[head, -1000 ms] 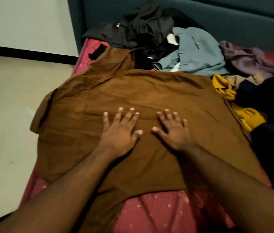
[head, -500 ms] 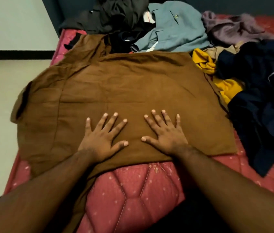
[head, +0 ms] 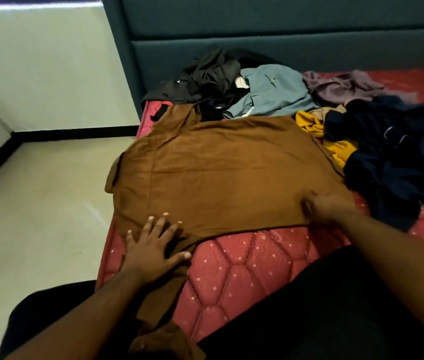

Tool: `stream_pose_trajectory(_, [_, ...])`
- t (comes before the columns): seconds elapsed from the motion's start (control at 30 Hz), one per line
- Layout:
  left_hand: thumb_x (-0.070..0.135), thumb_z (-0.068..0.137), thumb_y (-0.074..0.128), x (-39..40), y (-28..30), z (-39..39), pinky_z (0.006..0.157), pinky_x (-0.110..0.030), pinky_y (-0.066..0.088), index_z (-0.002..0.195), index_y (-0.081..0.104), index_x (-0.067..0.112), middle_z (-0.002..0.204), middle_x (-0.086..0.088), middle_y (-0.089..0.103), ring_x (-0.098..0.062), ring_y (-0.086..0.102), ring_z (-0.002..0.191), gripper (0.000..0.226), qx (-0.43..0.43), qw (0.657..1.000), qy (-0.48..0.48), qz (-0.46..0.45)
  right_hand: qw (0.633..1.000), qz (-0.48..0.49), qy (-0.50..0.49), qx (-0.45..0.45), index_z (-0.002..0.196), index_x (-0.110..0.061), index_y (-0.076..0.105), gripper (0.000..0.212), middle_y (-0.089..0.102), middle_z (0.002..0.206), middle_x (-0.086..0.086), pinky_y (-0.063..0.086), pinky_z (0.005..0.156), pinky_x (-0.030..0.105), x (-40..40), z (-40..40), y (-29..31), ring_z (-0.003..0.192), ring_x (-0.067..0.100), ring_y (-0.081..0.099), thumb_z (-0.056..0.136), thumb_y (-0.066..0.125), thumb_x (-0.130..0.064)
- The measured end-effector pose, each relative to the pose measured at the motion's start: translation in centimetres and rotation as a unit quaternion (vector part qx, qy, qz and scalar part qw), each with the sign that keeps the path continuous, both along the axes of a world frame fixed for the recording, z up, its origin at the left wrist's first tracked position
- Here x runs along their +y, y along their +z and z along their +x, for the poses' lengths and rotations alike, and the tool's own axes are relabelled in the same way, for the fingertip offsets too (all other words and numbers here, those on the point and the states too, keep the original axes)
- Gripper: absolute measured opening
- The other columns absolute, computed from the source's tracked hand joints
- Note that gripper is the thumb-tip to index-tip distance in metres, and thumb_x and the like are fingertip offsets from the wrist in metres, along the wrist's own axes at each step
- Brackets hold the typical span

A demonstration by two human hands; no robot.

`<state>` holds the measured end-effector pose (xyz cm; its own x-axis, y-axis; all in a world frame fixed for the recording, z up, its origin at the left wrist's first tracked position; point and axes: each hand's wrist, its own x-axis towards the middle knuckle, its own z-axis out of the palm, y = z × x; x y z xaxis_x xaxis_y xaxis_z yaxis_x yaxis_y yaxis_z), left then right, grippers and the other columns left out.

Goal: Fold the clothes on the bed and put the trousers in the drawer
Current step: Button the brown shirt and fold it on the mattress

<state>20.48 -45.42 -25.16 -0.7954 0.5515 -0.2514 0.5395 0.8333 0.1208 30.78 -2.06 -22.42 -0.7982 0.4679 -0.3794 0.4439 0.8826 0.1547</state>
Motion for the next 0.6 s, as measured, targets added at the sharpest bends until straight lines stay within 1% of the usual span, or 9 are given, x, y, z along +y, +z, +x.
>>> stream_pose_trajectory(0.03, [0.087,0.077,0.028,0.5,-0.1,0.6,0.112,-0.066,0.006,0.151,0.009,0.049,0.163,0.012,-0.009,-0.018,-0.008,0.150,0.086,-0.018,1.000,-0.014,-0.015,0.998,-0.055,0.018,-0.009,0.148,-0.019,0.030,0.072,0.031,0.153,0.015,0.037,0.109,0.041,-1.7,-0.4,-0.7,0.136,0.032,0.039,0.088,0.063,-0.043])
stream_pose_trajectory(0.07, [0.077,0.084,0.037,1.0,-0.1,1.4,0.112,-0.067,0.010,0.151,0.011,0.047,0.163,0.012,-0.005,-0.018,-0.005,0.150,0.078,-0.035,0.999,-0.020,-0.032,0.995,-0.098,0.017,-0.032,0.151,-0.015,0.023,0.083,0.025,0.156,0.016,0.035,0.111,0.036,-3.4,-0.5,-1.0,0.139,0.031,0.035,0.086,0.067,-0.040])
stream_pose_trajectory(0.13, [0.052,0.094,0.042,1.5,0.0,2.0,0.111,-0.068,0.018,0.152,0.017,0.043,0.164,0.010,0.004,-0.020,0.004,0.150,0.063,-0.052,0.998,-0.005,-0.040,0.991,-0.126,-0.006,-0.050,0.155,-0.019,0.011,0.087,0.006,0.161,0.014,0.025,0.115,0.030,-4.5,0.0,-1.2,0.146,0.029,0.022,0.090,0.066,-0.036])
stream_pose_trajectory(0.17, [0.043,0.096,0.040,1.7,0.2,2.0,0.111,-0.066,0.023,0.151,0.022,0.040,0.163,0.007,0.011,-0.023,0.011,0.149,0.058,-0.055,0.998,0.006,-0.035,0.991,-0.125,-0.018,-0.047,0.155,-0.021,0.010,0.084,0.003,0.162,0.014,0.023,0.115,0.029,-4.4,0.3,-0.9,0.146,0.028,0.020,0.092,0.063,-0.034])
stream_pose_trajectory(0.23, [0.035,0.097,0.037,2.4,1.4,2.0,0.106,-0.053,0.040,0.144,0.038,0.030,0.154,-0.001,0.034,-0.027,0.037,0.139,0.047,-0.040,0.999,-0.006,-0.032,0.991,-0.122,-0.041,-0.032,0.155,-0.020,0.013,0.078,0.012,0.161,0.014,0.025,0.112,0.027,-3.7,1.2,-0.2,0.144,0.028,0.026,0.094,0.060,-0.027])
stream_pose_trajectory(0.27, [0.035,0.097,0.038,2.8,2.0,1.9,0.099,-0.045,0.047,0.135,0.047,0.025,0.143,-0.004,0.049,-0.027,0.050,0.127,0.041,-0.021,0.999,-0.023,-0.038,0.992,-0.115,-0.052,-0.027,0.154,-0.018,0.015,0.075,0.020,0.159,0.014,0.028,0.110,0.027,-3.5,1.5,0.1,0.141,0.028,0.032,0.094,0.059,-0.023])
stream_pose_trajectory(0.33, [0.037,0.096,0.043,3.5,3.0,1.7,0.087,-0.036,0.050,0.120,0.056,0.020,0.122,-0.005,0.062,-0.026,0.062,0.110,0.033,0.006,0.997,-0.052,-0.060,0.993,-0.099,-0.061,-0.015,0.152,-0.015,0.025,0.067,0.037,0.151,0.015,0.033,0.106,0.029,-3.4,1.8,0.6,0.134,0.029,0.043,0.093,0.058,-0.017])
stream_pose_trajectory(0.47, [0.038,0.096,0.044,3.3,2.2,1.7,0.084,-0.037,0.051,0.117,0.054,0.019,0.120,-0.003,0.062,-0.025,0.064,0.108,0.030,0.042,0.990,-0.094,-0.096,0.993,-0.069,-0.088,0.026,0.128,-0.010,0.057,0.038,0.058,0.131,0.018,0.046,0.097,0.036,-3.6,1.6,1.0,0.119,0.031,0.057,0.090,0.058,-0.015])
stream_pose_trajectory(0.6, [0.035,0.097,0.044,2.6,0.0,2.3,0.090,-0.043,0.052,0.131,0.043,0.015,0.142,-0.009,0.047,-0.028,0.057,0.119,0.039,0.060,0.985,-0.110,-0.120,0.993,-0.006,-0.095,0.067,0.128,-0.008,0.055,0.035,0.054,0.132,0.017,0.045,0.098,0.039,-4.2,1.6,1.4,0.122,0.035,0.054,0.097,0.038,-0.007])
